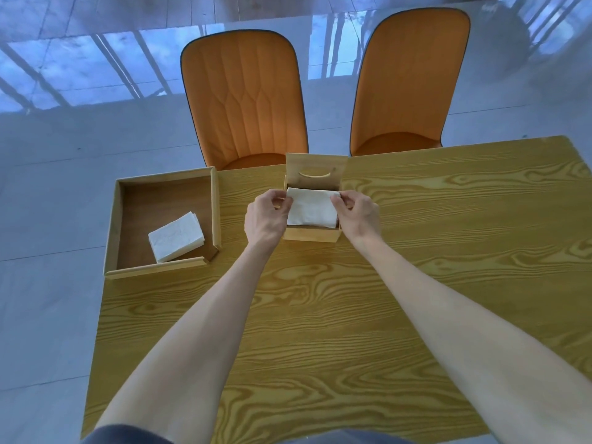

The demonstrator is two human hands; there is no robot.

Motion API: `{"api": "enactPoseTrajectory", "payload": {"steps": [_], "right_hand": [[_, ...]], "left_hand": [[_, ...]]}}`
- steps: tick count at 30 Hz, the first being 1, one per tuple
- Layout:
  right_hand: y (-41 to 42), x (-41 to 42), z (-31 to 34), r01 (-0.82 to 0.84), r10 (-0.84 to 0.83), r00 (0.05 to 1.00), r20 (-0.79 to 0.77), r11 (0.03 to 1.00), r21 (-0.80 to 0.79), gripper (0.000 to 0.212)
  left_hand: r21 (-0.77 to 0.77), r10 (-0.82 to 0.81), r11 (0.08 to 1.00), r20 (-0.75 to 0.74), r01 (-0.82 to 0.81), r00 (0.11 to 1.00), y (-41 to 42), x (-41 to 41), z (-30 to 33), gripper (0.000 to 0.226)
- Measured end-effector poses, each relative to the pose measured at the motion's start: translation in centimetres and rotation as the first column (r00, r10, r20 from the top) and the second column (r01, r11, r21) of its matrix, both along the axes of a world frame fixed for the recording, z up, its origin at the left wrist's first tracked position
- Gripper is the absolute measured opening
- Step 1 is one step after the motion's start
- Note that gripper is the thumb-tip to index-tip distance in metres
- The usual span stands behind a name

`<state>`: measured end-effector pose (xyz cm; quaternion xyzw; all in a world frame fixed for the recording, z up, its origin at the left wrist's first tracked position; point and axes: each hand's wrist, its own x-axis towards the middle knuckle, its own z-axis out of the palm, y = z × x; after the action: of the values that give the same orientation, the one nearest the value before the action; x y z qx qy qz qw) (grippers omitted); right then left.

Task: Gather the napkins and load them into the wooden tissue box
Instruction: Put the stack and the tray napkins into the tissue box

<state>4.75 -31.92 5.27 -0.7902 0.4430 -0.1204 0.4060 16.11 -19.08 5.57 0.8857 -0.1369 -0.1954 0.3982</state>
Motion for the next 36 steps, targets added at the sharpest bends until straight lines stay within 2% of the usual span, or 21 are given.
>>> {"api": "enactPoseTrajectory", "payload": {"steps": [4,10,14,18,27,30,32,36], "right_hand": [[0.0,0.3,-0.6,-0.005,0.003,0.999,-0.045,0.999,-0.052,0.033],[-0.4,0.9,-1.7,0.032,-0.042,0.992,-0.119,0.996,-0.084,0.03],[-0.4,1.2,-1.6,0.062,-0.074,0.991,-0.108,0.992,-0.11,0.025],[-0.5,1.3,-1.6,0.103,-0.11,0.988,-0.104,0.992,-0.073,0.036],[0.0,0.9,-1.6,0.077,-0.088,0.988,-0.124,0.993,-0.087,0.027],[0.7,0.5,-1.1,0.043,-0.064,0.988,-0.142,0.988,-0.151,0.023],[1.5,0.3,-0.7,-0.003,-0.03,0.991,-0.128,0.967,-0.256,0.022],[3.3,1.2,0.5,-0.142,0.123,0.99,-0.071,0.894,-0.426,0.012]], "left_hand": [[0.082,-0.052,0.996,0.074,0.046,0.996,-0.5,0.1,-0.4,0.026],[0.135,-0.059,0.99,0.1,0.046,0.993,-0.7,0.2,-1.1,0.029],[0.138,-0.021,0.99,0.147,0.001,0.989,-1.0,0.2,-1.1,0.019],[0.16,-0.027,0.987,0.107,0.01,0.994,-1.2,0.2,-1.4,0.02],[0.132,-0.058,0.99,0.062,0.049,0.996,-0.2,0.2,-1.2,0.024],[0.108,-0.094,0.99,0.038,0.089,0.995,0.7,0.2,-0.8,0.022],[0.097,-0.13,0.987,0.028,0.127,0.991,1.6,0.4,-0.4,0.022],[0.142,-0.173,0.975,-0.004,0.172,0.985,4.0,1.4,0.1,0.024]]}}
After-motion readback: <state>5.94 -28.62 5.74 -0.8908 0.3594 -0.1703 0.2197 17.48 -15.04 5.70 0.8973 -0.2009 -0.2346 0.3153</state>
